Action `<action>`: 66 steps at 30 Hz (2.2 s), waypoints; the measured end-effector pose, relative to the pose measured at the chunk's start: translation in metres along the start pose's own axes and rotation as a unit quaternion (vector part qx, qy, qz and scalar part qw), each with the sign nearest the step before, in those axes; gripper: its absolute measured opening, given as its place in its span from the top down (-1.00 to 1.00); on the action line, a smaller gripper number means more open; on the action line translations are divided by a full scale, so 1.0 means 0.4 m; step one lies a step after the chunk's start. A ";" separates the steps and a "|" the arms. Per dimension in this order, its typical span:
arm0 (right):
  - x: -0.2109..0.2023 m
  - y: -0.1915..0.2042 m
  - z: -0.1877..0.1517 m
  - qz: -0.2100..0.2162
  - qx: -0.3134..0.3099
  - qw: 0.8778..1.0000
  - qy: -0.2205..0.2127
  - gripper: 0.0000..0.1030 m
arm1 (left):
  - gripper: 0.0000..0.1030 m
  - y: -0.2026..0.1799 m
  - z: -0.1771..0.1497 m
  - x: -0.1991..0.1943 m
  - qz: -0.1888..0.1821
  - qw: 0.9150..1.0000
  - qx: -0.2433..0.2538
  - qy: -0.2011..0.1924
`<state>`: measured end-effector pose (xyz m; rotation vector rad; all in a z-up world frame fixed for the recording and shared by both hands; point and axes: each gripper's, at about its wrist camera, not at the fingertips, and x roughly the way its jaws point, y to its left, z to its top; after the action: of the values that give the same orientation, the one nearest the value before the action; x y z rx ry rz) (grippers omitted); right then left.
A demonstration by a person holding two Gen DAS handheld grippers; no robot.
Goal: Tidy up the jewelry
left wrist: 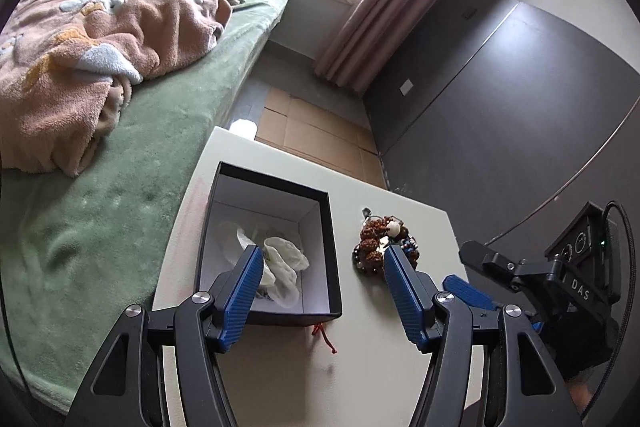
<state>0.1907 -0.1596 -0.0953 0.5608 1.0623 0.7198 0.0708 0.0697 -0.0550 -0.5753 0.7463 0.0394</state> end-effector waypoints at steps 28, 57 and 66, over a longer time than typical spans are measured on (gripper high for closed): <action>-0.120 -0.117 -0.026 -0.094 -0.004 0.996 0.004 -0.39 | 0.15 -0.092 -0.146 0.130 0.094 0.990 0.060 0.085; -0.086 -0.144 0.015 -0.060 0.036 0.997 -0.041 -0.17 | 0.98 -0.128 -0.079 0.078 0.018 0.998 0.049 0.019; -0.036 -0.130 0.045 -0.043 0.044 0.997 -0.043 0.11 | 0.98 -0.105 -0.012 0.023 -0.024 0.999 0.023 -0.022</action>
<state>0.2162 -0.2055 -0.1175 0.6123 1.0360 0.5700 0.0844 0.0302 -0.0434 -0.5475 0.6897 -0.0095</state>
